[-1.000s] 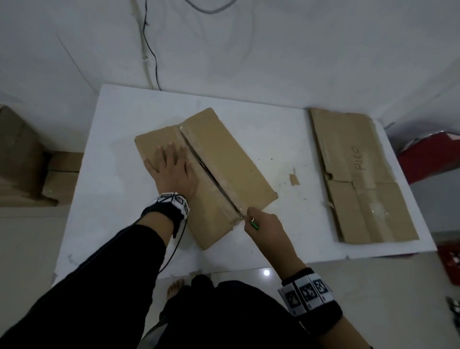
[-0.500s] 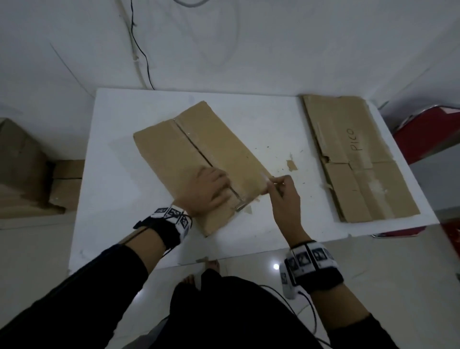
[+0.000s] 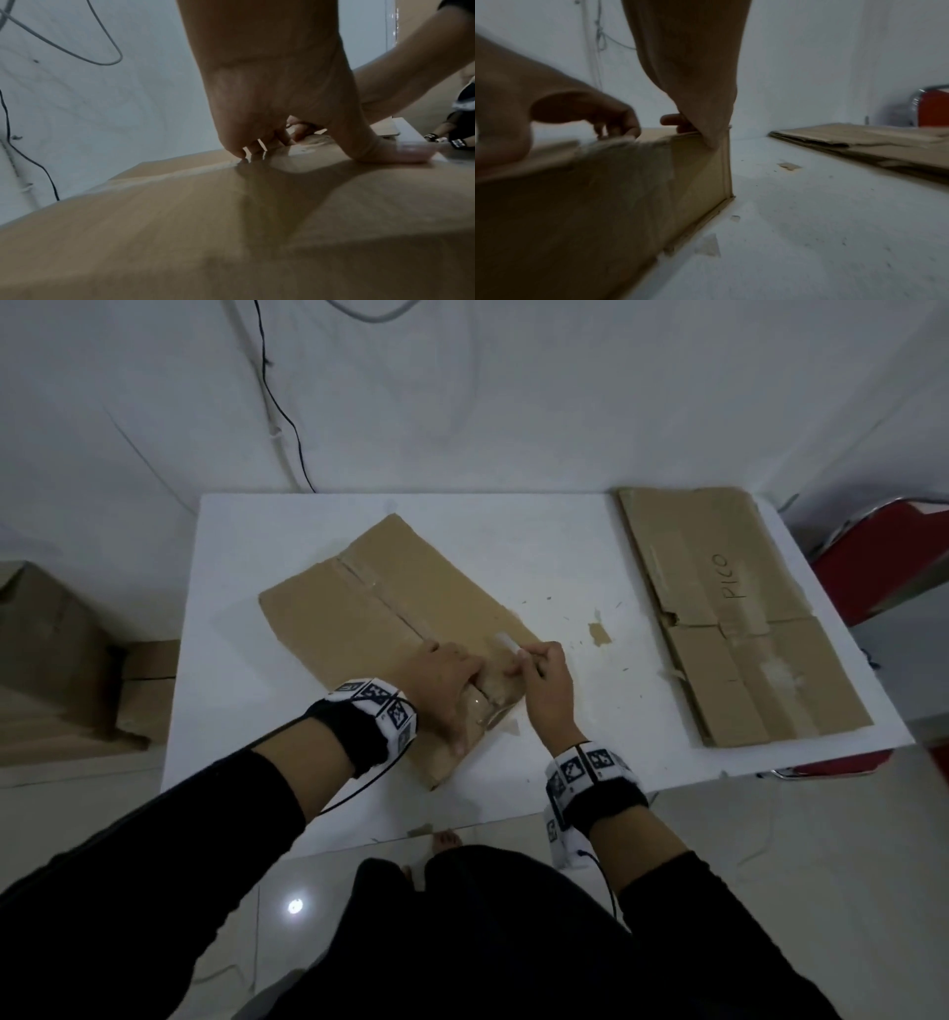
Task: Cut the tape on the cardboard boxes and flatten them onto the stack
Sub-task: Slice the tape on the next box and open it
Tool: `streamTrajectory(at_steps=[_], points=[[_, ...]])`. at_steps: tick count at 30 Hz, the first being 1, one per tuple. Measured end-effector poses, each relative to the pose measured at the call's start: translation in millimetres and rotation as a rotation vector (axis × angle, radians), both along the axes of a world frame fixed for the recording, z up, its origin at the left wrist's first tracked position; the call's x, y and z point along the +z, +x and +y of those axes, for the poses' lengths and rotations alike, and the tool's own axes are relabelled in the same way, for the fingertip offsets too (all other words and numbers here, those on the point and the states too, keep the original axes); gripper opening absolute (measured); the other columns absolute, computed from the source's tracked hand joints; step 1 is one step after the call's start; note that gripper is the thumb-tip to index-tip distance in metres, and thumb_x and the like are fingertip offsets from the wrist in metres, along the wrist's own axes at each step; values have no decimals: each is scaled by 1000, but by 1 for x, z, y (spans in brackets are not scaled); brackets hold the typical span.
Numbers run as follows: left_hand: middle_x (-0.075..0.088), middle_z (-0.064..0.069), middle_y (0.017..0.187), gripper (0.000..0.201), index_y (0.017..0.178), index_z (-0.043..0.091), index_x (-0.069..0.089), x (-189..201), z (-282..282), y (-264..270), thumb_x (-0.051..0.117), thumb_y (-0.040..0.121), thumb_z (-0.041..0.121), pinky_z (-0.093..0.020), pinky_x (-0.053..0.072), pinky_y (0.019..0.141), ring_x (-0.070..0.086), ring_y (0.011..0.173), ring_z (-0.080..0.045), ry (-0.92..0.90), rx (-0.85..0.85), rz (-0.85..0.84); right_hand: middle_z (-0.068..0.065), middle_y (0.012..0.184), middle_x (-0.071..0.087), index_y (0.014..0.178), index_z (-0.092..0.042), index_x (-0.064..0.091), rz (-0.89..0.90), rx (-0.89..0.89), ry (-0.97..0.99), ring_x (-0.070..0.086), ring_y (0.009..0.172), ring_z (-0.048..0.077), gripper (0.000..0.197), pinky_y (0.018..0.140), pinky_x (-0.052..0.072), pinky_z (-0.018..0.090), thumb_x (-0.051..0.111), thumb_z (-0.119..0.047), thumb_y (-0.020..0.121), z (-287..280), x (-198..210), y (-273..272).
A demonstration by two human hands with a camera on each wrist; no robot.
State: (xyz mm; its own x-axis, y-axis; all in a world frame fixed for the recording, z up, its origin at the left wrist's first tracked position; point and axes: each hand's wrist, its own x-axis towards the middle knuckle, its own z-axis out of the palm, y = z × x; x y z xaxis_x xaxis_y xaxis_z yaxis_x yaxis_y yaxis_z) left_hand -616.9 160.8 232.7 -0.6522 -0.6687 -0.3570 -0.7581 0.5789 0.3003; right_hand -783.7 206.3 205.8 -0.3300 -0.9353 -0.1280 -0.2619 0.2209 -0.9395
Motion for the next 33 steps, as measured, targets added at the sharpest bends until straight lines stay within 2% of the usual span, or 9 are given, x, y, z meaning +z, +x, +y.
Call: streamTrajectory(at_steps=[3, 5, 8, 11, 15, 18, 27, 31, 33], points=[[51, 4, 119, 75, 115, 24, 51, -3, 7, 7, 85, 54, 49, -34, 21, 98, 37, 113, -17, 39, 14, 47, 5, 83, 69, 96, -17, 54, 22, -2, -17, 67, 79, 15, 7, 71, 50, 23, 54, -23, 100, 10, 6, -18], [49, 5, 122, 74, 118, 24, 51, -5, 11, 10, 84, 56, 48, -33, 17, 97, 35, 117, -18, 27, 16, 76, 4, 83, 68, 92, -21, 53, 77, 19, -2, 64, 75, 19, 11, 64, 48, 28, 55, -29, 99, 28, 7, -23], [48, 5, 121, 74, 118, 25, 50, -8, 13, 11, 83, 56, 51, -30, 15, 96, 35, 117, -18, 22, 19, 95, -1, 76, 68, 90, -19, 52, 82, 131, 69, 55, 58, 8, 14, 55, 42, 22, 55, -28, 100, 54, 2, -17], [48, 5, 117, 75, 117, 25, 51, -8, 15, 12, 83, 54, 50, -30, 14, 93, 34, 115, -17, 32, 33, 122, 0, 74, 68, 89, -19, 53, 110, 162, 87, 54, 60, 4, 12, 53, 37, 13, 54, -23, 100, 63, -2, -8], [47, 6, 117, 73, 117, 25, 50, -5, 19, 13, 83, 57, 49, -29, 13, 94, 33, 116, -16, 20, 27, 126, 8, 73, 65, 83, -24, 54, 71, 228, 93, 58, 67, 8, 16, 64, 43, 10, 57, -26, 99, 69, 1, -3], [45, 8, 111, 69, 114, 25, 51, -6, 21, 14, 83, 57, 48, -28, 13, 93, 34, 115, -16, 7, 37, 147, 7, 71, 64, 80, -26, 51, 82, 212, 91, 56, 64, 4, 19, 62, 41, 7, 59, -24, 98, 66, 0, -1], [46, 7, 115, 70, 115, 23, 51, -8, 24, 17, 83, 57, 48, -27, 14, 92, 33, 117, -16, -6, 45, 181, 2, 63, 50, 77, -14, 44, -54, 174, 170, 37, 45, 1, 26, 46, 30, 11, 55, -17, 100, 73, -7, 9], [40, 9, 107, 69, 112, 22, 50, -7, 25, 19, 83, 56, 46, -29, 16, 93, 33, 116, -17, -11, 63, 196, 1, 61, 48, 77, -12, 43, -103, 157, 190, 36, 42, 0, 26, 44, 28, 11, 56, -13, 99, 65, -2, 14], [36, 10, 104, 69, 112, 20, 49, -5, 23, 18, 83, 57, 45, -31, 18, 94, 34, 115, -19, -20, 90, 229, 1, 60, 49, 75, -12, 45, -114, 227, 241, 37, 42, 0, 26, 44, 30, 10, 57, -10, 97, 73, -1, 17]])
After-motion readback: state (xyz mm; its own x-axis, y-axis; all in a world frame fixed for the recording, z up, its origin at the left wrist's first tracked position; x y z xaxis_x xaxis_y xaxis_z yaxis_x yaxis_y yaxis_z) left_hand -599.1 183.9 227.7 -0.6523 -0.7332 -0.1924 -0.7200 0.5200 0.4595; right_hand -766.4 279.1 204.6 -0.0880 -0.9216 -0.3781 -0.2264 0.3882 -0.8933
